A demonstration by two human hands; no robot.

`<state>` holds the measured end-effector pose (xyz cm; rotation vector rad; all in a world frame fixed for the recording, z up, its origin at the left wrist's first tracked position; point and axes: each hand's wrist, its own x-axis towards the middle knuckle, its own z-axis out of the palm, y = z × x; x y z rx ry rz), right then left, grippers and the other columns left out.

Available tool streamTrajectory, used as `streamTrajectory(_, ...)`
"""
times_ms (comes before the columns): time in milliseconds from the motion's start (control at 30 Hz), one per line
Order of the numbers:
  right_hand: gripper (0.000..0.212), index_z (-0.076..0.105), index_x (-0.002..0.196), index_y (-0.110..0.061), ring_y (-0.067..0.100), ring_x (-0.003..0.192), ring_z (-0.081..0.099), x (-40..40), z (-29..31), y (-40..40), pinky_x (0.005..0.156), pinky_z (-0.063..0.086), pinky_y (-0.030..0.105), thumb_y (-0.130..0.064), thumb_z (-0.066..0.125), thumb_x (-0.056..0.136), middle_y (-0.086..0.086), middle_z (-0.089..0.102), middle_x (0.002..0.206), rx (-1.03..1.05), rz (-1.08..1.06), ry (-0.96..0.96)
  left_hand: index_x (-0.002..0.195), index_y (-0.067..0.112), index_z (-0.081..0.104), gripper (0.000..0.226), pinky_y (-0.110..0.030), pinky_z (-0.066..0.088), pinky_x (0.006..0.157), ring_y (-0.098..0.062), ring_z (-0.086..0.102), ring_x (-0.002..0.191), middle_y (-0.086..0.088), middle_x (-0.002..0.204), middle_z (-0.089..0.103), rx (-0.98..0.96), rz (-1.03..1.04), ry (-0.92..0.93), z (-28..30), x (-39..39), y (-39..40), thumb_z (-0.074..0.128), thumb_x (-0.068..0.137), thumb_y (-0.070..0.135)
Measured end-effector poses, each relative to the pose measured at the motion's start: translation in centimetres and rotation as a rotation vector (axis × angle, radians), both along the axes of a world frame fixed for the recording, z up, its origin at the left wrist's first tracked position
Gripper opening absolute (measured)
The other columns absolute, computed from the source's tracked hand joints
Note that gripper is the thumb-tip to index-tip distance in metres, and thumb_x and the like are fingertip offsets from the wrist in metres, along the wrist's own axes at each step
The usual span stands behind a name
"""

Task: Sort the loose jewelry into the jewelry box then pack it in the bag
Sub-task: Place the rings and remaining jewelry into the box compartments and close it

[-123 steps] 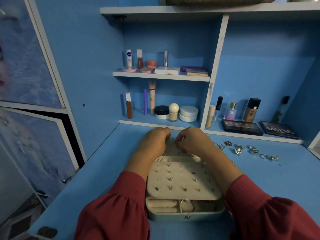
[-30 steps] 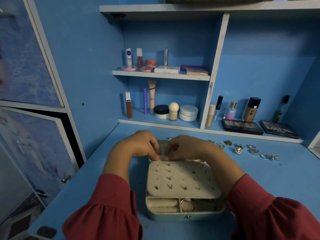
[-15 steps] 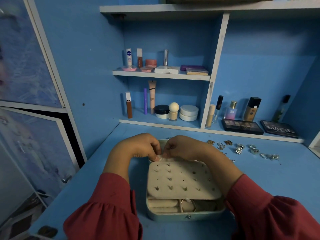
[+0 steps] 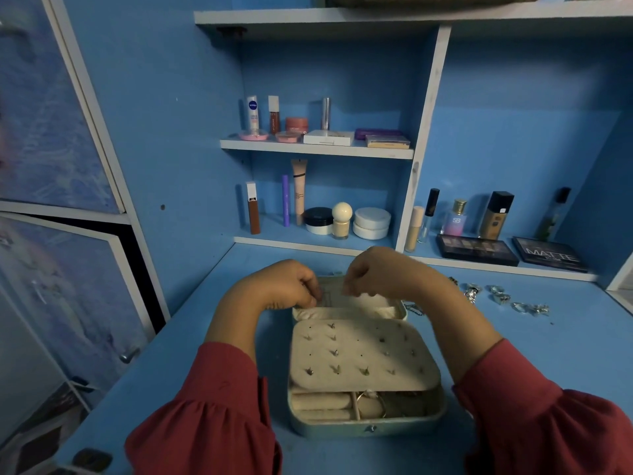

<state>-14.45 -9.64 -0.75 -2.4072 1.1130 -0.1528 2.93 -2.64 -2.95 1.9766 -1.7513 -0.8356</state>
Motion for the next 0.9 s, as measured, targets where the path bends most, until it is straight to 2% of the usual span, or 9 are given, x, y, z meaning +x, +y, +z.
streamTrajectory(100, 0.009, 0.076, 0.087, -0.016, 0.010, 0.072, 0.063, -2.5, 1.0, -1.8, 0.065, 0.050, 0.021, -0.022, 0.070, 0.084, -0.002, 0.072, 0.081, -0.029, -0.121, 0.061, 0.087, 0.015, 0.068, 0.014, -0.023, 0.052, 0.078, -0.010, 0.064, 0.080, 0.005, 0.081, 0.067, -0.069, 0.055, 0.047, -0.1, 0.1, -0.1, 0.064, 0.084, 0.002)
streamTrajectory(200, 0.019, 0.075, 0.090, -0.003, 0.016, 0.071, 0.066, -4.6, 0.7, -3.9, 0.073, 0.054, 0.026, -0.019, 0.072, 0.081, 0.007, 0.074, 0.084, -0.034, -0.227, 0.269, 0.087, 0.015, 0.069, 0.009, -0.026, 0.053, 0.080, -0.012, 0.064, 0.081, 0.004, 0.082, 0.068, -0.137, 0.094, 0.083, -0.3, 0.1, -0.2, 0.066, 0.084, 0.007)
streamTrajectory(300, 0.018, 0.074, 0.081, -0.002, 0.012, 0.064, 0.061, -5.5, -0.4, -4.9, 0.076, 0.053, 0.026, -0.020, 0.074, 0.079, 0.007, 0.074, 0.081, -0.014, -0.260, 0.402, 0.082, 0.019, 0.069, 0.012, -0.033, 0.054, 0.086, -0.018, 0.066, 0.089, 0.001, 0.088, 0.071, -0.186, 0.113, 0.112, -0.4, -0.1, -0.4, 0.066, 0.083, 0.007)
streamTrajectory(467, 0.028, 0.063, 0.054, -0.014, 0.009, 0.050, 0.055, -5.2, -1.3, -5.0, 0.060, 0.046, 0.022, -0.025, 0.078, 0.075, -0.007, 0.059, 0.044, -0.026, -0.260, 0.480, 0.085, 0.017, 0.070, 0.013, -0.032, 0.054, 0.087, -0.012, 0.066, 0.086, 0.006, 0.083, 0.070, -0.246, 0.131, 0.147, -0.4, -0.3, -0.6, 0.064, 0.084, 0.005)
streamTrajectory(700, 0.023, 0.063, 0.058, -0.013, 0.009, 0.051, 0.050, -5.2, -0.7, -4.1, 0.054, 0.041, 0.018, -0.020, 0.067, 0.080, -0.001, 0.060, 0.059, 0.021, -0.230, 0.453, 0.086, 0.018, 0.069, 0.012, -0.035, 0.053, 0.088, -0.015, 0.066, 0.088, 0.003, 0.084, 0.070, -0.259, 0.128, 0.191, -0.7, -0.5, -0.6, 0.065, 0.085, 0.007)
streamTrajectory(800, 0.017, 0.068, 0.067, -0.009, 0.010, 0.057, 0.053, -5.7, 0.7, -3.6, 0.055, 0.040, 0.019, -0.020, 0.064, 0.080, -0.001, 0.062, 0.060, 0.009, -0.220, 0.319, 0.087, 0.018, 0.070, 0.010, -0.034, 0.053, 0.089, -0.016, 0.067, 0.089, 0.001, 0.086, 0.071, -0.278, 0.132, 0.207, -0.6, -0.4, -0.7, 0.065, 0.086, 0.010)
streamTrajectory(900, 0.006, 0.070, 0.077, -0.009, 0.011, 0.059, 0.056, -5.9, 1.9, -3.2, 0.053, 0.041, 0.020, -0.013, 0.066, 0.079, -0.008, 0.064, 0.056, 0.005, -0.246, 0.073, 0.087, 0.020, 0.070, 0.010, -0.037, 0.053, 0.090, -0.022, 0.067, 0.094, -0.004, 0.091, 0.072, -0.310, 0.139, 0.241, -0.7, -0.4, -0.9, 0.066, 0.086, 0.012)
